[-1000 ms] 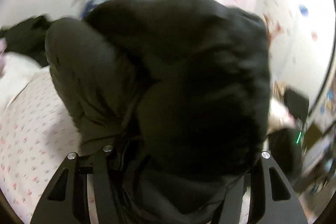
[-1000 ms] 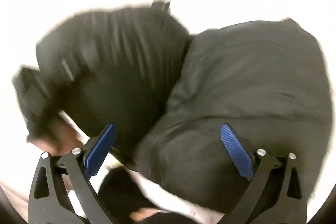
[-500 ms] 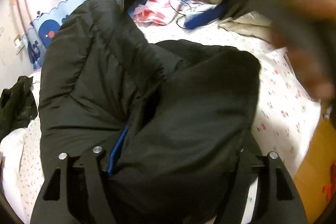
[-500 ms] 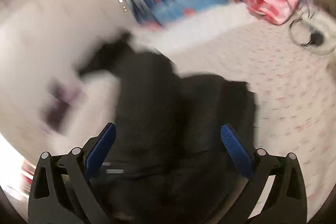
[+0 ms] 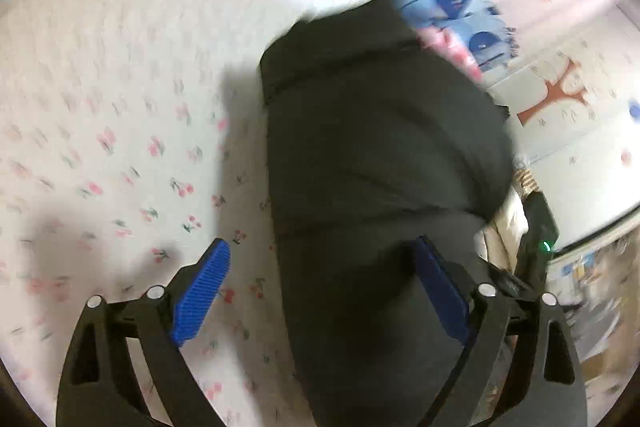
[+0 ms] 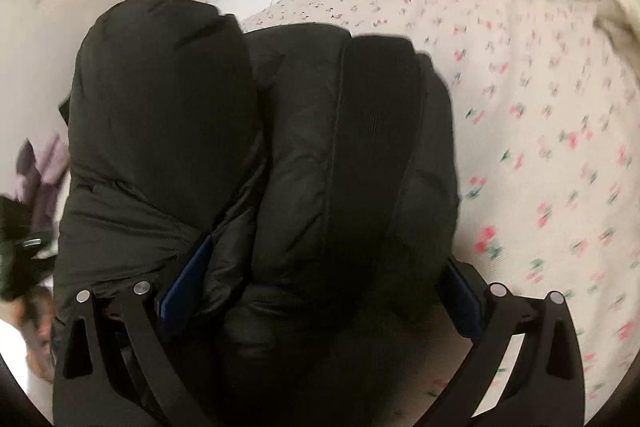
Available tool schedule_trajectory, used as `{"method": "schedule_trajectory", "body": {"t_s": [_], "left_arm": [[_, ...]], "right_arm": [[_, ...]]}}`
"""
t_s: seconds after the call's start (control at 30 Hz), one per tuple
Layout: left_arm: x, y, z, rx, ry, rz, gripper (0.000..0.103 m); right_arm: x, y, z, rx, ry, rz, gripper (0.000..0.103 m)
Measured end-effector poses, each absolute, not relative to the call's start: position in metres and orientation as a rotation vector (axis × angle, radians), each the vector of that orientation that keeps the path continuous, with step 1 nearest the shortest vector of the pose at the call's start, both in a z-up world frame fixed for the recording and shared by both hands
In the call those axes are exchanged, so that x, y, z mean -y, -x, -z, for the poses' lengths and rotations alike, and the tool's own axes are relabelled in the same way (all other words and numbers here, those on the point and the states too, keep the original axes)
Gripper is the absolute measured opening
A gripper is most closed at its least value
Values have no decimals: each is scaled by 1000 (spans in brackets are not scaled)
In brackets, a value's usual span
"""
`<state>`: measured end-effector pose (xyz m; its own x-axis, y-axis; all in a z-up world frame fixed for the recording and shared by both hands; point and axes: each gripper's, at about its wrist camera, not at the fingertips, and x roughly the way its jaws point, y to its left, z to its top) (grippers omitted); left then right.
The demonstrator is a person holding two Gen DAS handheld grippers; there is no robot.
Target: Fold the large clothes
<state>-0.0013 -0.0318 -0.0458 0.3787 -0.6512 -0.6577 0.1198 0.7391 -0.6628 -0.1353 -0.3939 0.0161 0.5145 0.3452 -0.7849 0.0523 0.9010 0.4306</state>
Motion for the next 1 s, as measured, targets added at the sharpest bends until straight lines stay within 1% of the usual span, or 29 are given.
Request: {"method": "schedule_trajectory", "body": {"t_s": [0.07, 0.1, 0.13, 0.17, 0.2, 0.27, 0.3, 0.4, 0.43, 0.47, 0.5, 0.53, 0.57, 0.63, 0.7, 0.77, 0.83, 0.9, 0.97, 1.0], "left_arm": [[45, -6, 62, -1085, 637, 586, 95], [54, -10, 63, -1072, 683, 650, 93], [59, -11, 58, -1058, 667, 674, 92], [64, -11, 52, -1044, 626, 682, 91], [67, -14, 42, -1020, 567, 694, 88], [61, -15, 10, -965, 448, 682, 85], [48, -16, -5, -946, 412, 660, 85], [-4, -13, -27, -916, 288, 567, 85], [-17, -13, -28, -935, 252, 535, 85], [-36, -16, -16, -987, 215, 495, 86], [-58, -15, -1, -1075, 203, 447, 86], [-71, -15, -1, -1109, 213, 421, 86], [-86, -11, 0, -1109, 200, 376, 85], [-95, -3, -20, -1012, 148, 303, 85], [-98, 3, -43, -894, 191, 267, 85], [-78, -3, -57, -823, 237, 313, 85], [-49, -15, -52, -846, 229, 385, 86], [-6, -29, -35, -914, 167, 425, 87], [16, -24, -19, -911, 86, 433, 87], [24, -27, -23, -905, 79, 448, 87]], "right_arm": [[390, 134, -10, -986, -474, -185, 97], [388, 131, -7, -967, -498, -185, 97], [382, 128, -5, -940, -532, -182, 97], [377, 125, -5, -927, -554, -178, 97], [366, 120, -5, -910, -587, -182, 97], [340, 109, -8, -890, -626, -224, 97], [322, 102, -9, -887, -634, -268, 97], [264, 80, -6, -919, -610, -425, 97], [236, 78, -1, -963, -555, -467, 97], [220, 77, 3, -997, -507, -482, 97], [206, 78, 6, -1019, -459, -494, 97], [202, 78, 7, -1024, -435, -499, 97], [199, 79, 7, -1039, -416, -499, 97], [202, 76, 4, -1070, -384, -468, 97], [202, 79, -9, -1100, -294, -417, 97], [202, 82, -28, -1099, -209, -373, 97], [203, 90, -60, -1029, -143, -313, 97], [201, 102, -92, -925, -140, -294, 97], [191, 96, -126, -816, -127, -307, 97], [183, 92, -137, -790, -114, -306, 97]]}}
